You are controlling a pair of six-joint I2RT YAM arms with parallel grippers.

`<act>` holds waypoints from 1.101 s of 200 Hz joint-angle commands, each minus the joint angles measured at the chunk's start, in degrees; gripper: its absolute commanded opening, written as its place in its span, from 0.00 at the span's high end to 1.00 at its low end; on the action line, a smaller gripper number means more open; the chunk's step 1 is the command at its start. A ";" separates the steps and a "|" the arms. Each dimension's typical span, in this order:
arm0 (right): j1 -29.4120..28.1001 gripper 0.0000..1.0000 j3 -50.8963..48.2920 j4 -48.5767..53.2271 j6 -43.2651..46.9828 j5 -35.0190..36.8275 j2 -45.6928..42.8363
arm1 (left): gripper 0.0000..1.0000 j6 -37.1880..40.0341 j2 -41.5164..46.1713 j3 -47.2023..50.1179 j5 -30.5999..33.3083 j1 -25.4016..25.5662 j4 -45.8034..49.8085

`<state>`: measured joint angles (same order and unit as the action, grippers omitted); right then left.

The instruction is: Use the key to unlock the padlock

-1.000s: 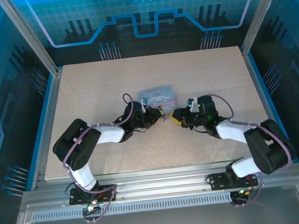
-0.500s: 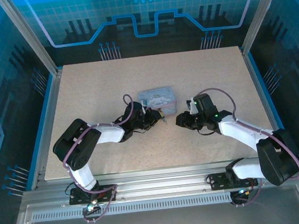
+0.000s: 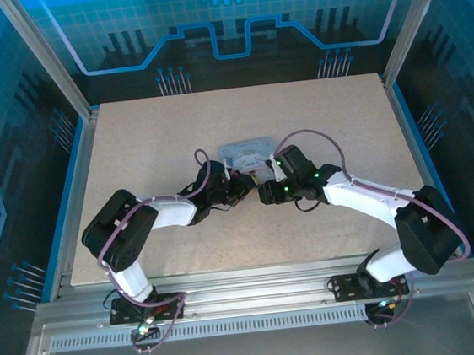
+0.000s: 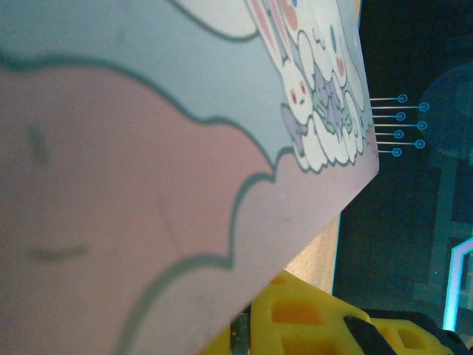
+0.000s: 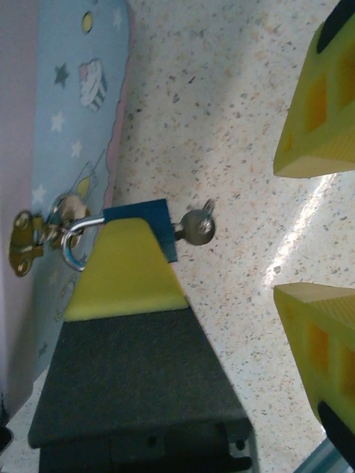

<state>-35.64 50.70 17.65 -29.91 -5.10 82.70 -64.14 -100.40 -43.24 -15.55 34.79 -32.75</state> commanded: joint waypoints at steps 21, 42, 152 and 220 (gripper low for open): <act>-1.69 0.56 3.91 1.67 3.52 4.15 2.91 | 1.00 1.23 2.85 -1.21 -2.29 0.01 -0.26; -1.80 0.57 4.93 1.77 4.17 4.17 4.33 | 1.00 1.29 3.17 -1.20 -2.29 0.02 -0.12; -3.21 0.60 5.99 0.02 5.52 5.47 6.88 | 1.00 1.15 3.90 -1.40 -2.64 -0.34 -0.01; -4.14 0.60 0.35 -2.88 4.78 7.81 1.02 | 1.00 1.33 4.52 -1.56 -3.17 -1.12 0.50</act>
<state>-38.72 52.40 16.29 -24.99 1.37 85.93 -64.14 -98.26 -43.24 -16.56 34.02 -30.09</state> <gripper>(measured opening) 0.397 0.093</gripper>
